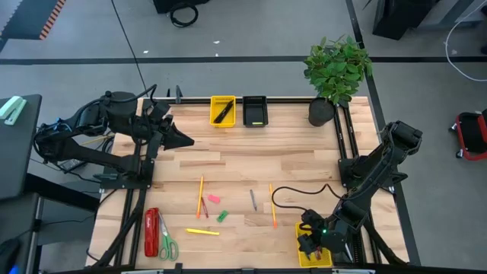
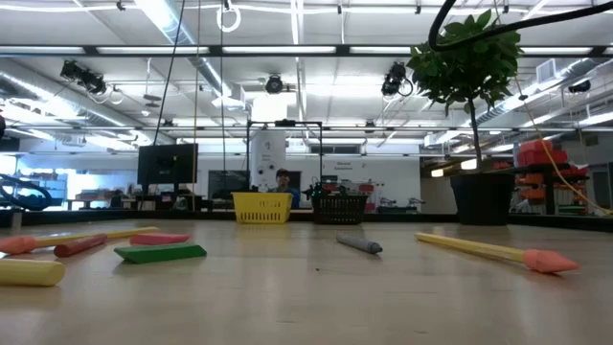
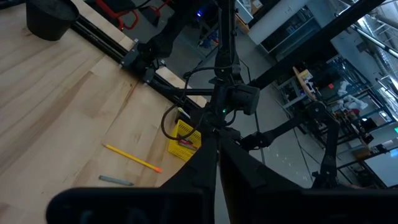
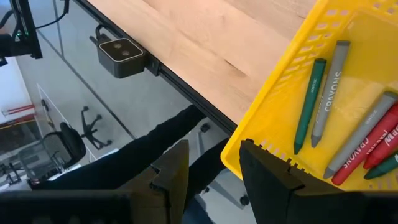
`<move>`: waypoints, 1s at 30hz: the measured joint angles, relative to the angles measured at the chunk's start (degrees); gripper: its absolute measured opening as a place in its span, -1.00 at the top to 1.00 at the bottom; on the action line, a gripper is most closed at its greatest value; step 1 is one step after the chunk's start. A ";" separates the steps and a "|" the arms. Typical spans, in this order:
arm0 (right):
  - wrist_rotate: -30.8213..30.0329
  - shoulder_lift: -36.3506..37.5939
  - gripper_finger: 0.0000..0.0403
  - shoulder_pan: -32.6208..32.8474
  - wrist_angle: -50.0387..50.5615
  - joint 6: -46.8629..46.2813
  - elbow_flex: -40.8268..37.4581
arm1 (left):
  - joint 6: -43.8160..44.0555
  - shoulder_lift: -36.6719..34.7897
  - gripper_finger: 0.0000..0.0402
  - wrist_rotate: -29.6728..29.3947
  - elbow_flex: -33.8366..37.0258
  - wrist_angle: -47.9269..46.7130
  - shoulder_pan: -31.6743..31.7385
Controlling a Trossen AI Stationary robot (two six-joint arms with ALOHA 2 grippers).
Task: Sort crayons/erasers/pens/pencils in bins
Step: Put the gray crayon into the bottom yellow bin
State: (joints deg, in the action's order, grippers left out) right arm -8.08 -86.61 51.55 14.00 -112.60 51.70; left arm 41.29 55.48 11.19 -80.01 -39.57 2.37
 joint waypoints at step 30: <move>5.16 -0.02 0.26 0.77 -0.56 0.05 -0.02 | 0.03 0.00 0.86 -0.01 0.00 0.00 0.00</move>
State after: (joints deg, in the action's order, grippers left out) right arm -2.92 -86.63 52.32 13.44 -112.55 51.68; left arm 41.32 55.48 11.18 -80.01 -39.57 2.37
